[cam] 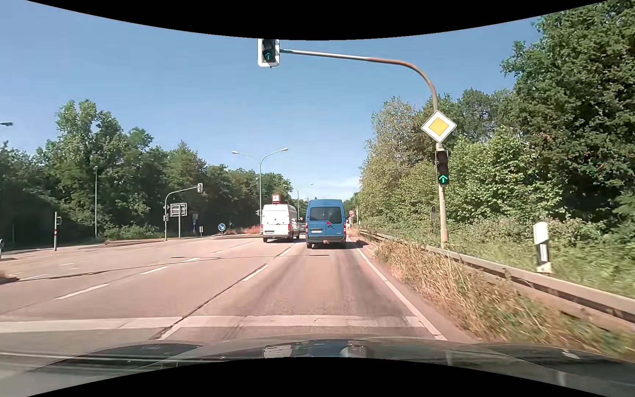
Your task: Follow the waypoints while adhering to traffic rules and regulations
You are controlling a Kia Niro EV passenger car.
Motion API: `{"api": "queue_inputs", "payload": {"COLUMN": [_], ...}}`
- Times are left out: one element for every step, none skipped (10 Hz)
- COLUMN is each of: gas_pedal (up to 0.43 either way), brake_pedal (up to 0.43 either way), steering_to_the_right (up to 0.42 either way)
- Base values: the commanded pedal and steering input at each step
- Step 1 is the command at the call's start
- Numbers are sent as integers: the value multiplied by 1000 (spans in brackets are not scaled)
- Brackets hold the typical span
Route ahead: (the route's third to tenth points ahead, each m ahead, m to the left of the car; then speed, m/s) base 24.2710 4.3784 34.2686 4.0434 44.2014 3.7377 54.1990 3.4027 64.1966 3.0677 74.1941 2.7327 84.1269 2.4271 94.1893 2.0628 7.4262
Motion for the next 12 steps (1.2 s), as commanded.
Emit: {"api": "queue_inputs", "payload": {"gas_pedal": [280, 280, 280, 280, 280, 280, 280, 280, 280, 280, 280, 280], "brake_pedal": [0, 0, 0, 0, 0, 0, 0, 0, 0, 0, 0, 0], "steering_to_the_right": [-1, -1, -1, -1, -1, -1, -1, -1, -1, -1, -1, -1]}}
